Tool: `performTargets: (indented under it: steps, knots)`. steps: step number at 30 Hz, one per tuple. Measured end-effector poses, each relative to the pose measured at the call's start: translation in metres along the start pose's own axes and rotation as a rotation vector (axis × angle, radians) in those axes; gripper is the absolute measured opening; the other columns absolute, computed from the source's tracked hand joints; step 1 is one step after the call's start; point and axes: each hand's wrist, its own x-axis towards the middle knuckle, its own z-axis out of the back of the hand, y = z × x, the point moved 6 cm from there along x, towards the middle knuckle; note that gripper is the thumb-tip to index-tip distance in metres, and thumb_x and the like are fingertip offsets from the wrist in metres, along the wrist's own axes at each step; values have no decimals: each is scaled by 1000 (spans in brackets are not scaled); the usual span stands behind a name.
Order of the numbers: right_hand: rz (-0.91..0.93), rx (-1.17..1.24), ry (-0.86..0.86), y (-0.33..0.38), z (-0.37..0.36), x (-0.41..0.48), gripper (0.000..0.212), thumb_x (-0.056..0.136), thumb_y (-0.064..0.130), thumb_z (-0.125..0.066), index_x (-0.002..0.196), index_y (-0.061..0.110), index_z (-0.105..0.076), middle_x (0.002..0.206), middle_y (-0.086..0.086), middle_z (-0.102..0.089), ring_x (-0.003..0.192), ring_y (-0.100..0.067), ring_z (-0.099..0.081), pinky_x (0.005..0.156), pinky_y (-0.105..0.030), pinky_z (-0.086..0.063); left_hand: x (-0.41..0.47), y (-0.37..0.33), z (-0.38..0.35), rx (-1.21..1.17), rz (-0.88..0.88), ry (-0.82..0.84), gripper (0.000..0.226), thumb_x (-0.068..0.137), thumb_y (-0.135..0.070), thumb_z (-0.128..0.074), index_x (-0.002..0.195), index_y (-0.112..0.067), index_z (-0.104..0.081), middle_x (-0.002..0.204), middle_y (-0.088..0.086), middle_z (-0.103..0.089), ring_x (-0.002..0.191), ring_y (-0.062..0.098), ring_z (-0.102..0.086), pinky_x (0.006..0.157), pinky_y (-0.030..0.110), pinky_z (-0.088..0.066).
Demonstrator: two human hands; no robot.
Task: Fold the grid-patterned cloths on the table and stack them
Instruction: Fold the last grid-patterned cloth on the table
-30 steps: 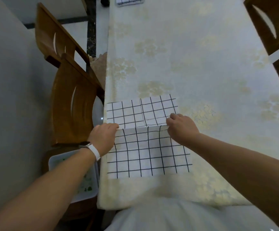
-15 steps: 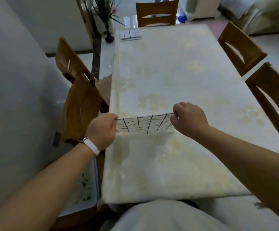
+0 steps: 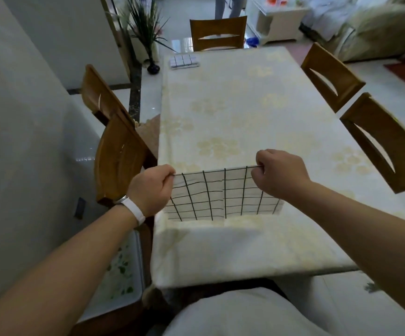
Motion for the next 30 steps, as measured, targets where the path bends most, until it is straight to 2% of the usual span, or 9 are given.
performTargets:
  steps: [4, 8, 11, 15, 17, 21, 26, 30]
  knots:
    - [45, -100, 75, -4, -22, 9, 10, 87, 20, -52, 86, 10, -55, 82, -6, -54, 77, -28, -49, 59, -31, -32, 8, 20, -29, 38, 160, 187, 18, 96, -21, -46, 97, -18, -63, 70, -9, -55, 62, 12, -52, 52, 27, -38]
    - [61, -131, 153, -11, -55, 23, 15, 89, 16, -49, 99, 9, -59, 95, -10, -60, 86, -31, -53, 64, -32, -29, 20, 41, -59, 80, 284, 293, 19, 97, -24, -44, 98, -21, -62, 76, -7, -59, 66, 12, -54, 53, 25, -35]
    - [55, -135, 228, -19, -81, 35, 20, 89, 13, -49, 106, 12, -58, 101, -8, -60, 92, -30, -54, 67, -32, -31, 33, 57, -82, 128, 344, 364, 21, 98, -24, -42, 99, -19, -62, 87, -2, -64, 73, 17, -56, 60, 28, -41]
    - [32, -144, 322, -29, -113, 57, 24, 84, 5, -48, 106, 13, -55, 102, -7, -58, 94, -29, -53, 69, -33, -31, 54, 80, -111, 254, 384, 455, 21, 97, -24, -44, 98, -20, -64, 95, 2, -65, 82, 23, -59, 69, 31, -47]
    - [26, -130, 361, -32, -126, 69, 27, 82, 1, -47, 105, 13, -53, 102, -7, -57, 95, -29, -53, 70, -33, -31, 65, 88, -123, 387, 374, 506, 20, 97, -21, -43, 95, -20, -63, 96, 2, -65, 84, 24, -60, 68, 31, -45]
    - [59, -108, 400, -37, -154, 90, 31, 80, 0, -47, 108, 13, -53, 103, -8, -56, 96, -29, -53, 70, -33, -31, 77, 90, -149, 709, 241, 670, 20, 90, -5, -44, 96, -20, -56, 98, 4, -63, 89, 26, -61, 62, 32, -37]
    - [77, -63, 426, -48, -194, 106, 32, 80, 1, -48, 109, 14, -52, 103, -8, -55, 94, -29, -52, 70, -35, -37, 83, 96, -171, 676, 258, 664, 27, 88, -9, -48, 114, -17, -51, 110, 8, -54, 98, 27, -54, 71, 37, -40]
    - [129, -10, 426, -42, -216, 97, 27, 78, 4, -54, 104, 10, -57, 101, -11, -56, 91, -31, -52, 69, -37, -39, 89, 90, -198, 579, 94, 661, 28, 86, -13, -49, 112, -15, -56, 110, 7, -52, 94, 28, -51, 72, 37, -39]
